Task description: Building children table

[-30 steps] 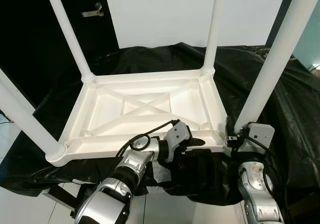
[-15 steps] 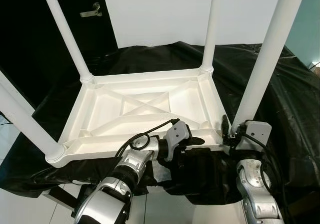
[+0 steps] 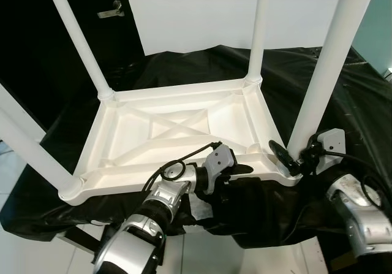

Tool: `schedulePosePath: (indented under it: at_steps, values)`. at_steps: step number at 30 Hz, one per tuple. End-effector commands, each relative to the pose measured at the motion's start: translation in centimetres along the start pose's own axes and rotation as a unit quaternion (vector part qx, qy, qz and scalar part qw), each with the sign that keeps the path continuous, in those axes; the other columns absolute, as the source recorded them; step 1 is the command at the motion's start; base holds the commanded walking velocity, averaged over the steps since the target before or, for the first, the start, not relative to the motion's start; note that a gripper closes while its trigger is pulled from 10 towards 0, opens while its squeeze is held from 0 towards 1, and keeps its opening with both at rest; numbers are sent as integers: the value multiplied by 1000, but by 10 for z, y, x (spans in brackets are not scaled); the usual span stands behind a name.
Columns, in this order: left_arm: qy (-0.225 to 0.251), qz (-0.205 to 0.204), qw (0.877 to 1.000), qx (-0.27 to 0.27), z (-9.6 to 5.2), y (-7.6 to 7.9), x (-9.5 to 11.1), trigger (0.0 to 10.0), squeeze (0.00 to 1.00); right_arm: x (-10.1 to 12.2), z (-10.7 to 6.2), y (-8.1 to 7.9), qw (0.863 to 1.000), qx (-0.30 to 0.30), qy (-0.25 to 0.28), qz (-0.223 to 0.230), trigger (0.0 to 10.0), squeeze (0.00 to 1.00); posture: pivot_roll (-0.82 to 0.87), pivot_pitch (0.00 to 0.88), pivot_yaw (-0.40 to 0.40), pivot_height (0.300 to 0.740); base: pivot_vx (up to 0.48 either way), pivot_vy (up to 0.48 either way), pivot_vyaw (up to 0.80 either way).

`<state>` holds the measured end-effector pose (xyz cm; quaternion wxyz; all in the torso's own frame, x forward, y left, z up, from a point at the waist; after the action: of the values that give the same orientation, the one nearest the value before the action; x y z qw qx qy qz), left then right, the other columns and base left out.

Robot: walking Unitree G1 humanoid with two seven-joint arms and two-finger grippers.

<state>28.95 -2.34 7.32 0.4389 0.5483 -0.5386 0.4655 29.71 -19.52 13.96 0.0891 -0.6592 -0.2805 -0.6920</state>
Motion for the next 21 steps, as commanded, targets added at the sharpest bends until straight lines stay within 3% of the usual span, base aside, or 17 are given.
schedulePosePath:
  at_steps: [1, 7, 12, 14, 16, 18, 21]
  values:
    - [-69, -57, 994, -55, -1, 28, -42, 10000, 0, -7, -4, 1, 999, 29, -24, -6, 0, 0, -166, 0, 69, 740, 0, 0, 0]
    - [-68, -59, 995, -53, -2, 28, -42, 10000, 0, -13, -8, -2, 996, 71, -45, 1, 0, 0, -161, 0, 65, 740, 0, 0, 0]
    - [-68, -59, 995, -51, -3, 28, -42, 10000, 0, -15, -8, -2, 996, 73, -49, 7, 0, 0, -160, 0, 69, 740, 0, 0, 0]
    - [-69, -58, 995, -52, -3, 28, -42, 10000, 0, -23, -6, -6, 997, 49, -58, 34, 0, 0, -162, 0, 74, 740, 0, 0, 0]
    - [-70, -57, 994, -54, -4, 28, -42, 10000, 0, -25, 2, -13, 998, -14, -39, 48, 0, 0, -163, 0, 75, 740, 0, 0, 0]
    - [-71, -55, 994, -54, -4, 27, -42, 10000, 0, -32, 6, -18, 987, -132, -25, 84, 0, 0, -164, 0, 75, 740, 0, 0, 0]
    - [-70, -54, 995, -54, -3, 27, -40, 10000, 0, -38, 0, -27, 968, -227, -21, 106, 0, 0, -157, 0, 74, 740, 0, 0, 0]
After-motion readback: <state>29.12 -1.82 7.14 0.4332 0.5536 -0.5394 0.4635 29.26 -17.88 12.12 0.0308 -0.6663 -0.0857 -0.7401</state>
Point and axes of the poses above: a point about 5 cm out from each wrist's last joint towards the gripper, its own z axis pointing out of the wrist towards the gripper, its own x axis along the axis of the wrist's last joint, y = z × x, the point moved 4 cm from there along z, pointing out of the wrist towards the gripper
